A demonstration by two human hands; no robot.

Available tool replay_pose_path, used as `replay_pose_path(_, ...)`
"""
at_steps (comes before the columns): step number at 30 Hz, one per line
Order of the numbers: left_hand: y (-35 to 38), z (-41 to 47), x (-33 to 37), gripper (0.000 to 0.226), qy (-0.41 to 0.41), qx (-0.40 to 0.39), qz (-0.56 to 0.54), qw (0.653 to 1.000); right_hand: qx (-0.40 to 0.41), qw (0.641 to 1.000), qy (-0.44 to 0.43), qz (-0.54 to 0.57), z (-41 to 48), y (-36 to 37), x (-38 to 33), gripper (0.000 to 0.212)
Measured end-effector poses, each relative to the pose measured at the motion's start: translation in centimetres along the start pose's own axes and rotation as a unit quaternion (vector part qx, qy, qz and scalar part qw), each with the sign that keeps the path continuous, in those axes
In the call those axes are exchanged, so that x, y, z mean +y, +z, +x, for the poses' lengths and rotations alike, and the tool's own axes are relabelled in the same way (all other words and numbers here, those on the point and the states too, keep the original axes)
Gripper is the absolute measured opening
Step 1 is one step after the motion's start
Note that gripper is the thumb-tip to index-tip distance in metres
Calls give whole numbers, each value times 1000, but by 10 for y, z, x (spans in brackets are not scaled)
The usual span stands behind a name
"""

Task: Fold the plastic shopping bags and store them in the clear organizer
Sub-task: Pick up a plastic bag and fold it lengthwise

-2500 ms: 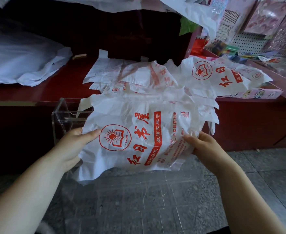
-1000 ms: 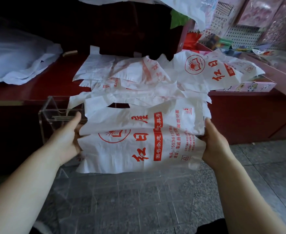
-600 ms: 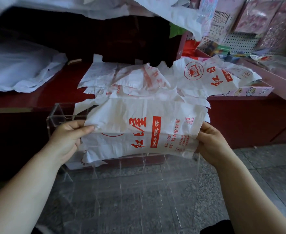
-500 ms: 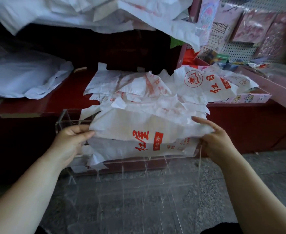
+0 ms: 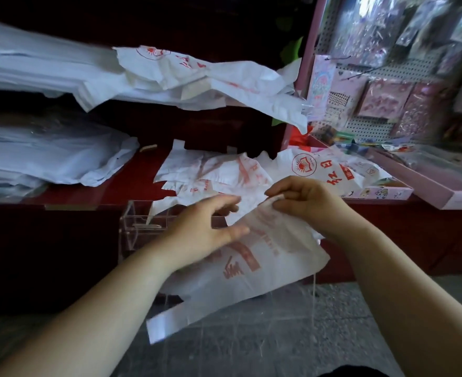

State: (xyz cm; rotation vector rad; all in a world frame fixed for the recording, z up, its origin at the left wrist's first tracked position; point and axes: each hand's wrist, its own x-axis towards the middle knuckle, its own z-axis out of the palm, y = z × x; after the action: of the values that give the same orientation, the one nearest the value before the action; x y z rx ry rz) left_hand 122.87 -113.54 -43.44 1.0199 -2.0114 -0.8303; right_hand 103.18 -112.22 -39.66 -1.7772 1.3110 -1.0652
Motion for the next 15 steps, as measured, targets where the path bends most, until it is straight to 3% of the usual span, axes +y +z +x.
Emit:
replay_pose_path(3, 19, 4, 0, 15, -44, -31, -24, 998, 20, 999, -17, 19, -1, 8, -8, 25)
replay_pose_path(6, 18, 1, 2, 24, -81, 35, -85, 992, -5, 1000, -19, 3, -6, 5, -13, 15)
replay_pose_path(9, 0, -4, 16, 22, -83, 92, -180, 976, -30, 999, -5, -34, -11, -4, -14, 25)
replay_pose_path(13, -12, -15, 12, 15, -105, 100, -272, 951, 12, 982, 32, 184, -14, -4, -9, 5)
replay_pose_path(15, -5, -20, -6, 31, -145, 75, -288, 944, 33, 966, 64, 250, -12, 5, 4, 14)
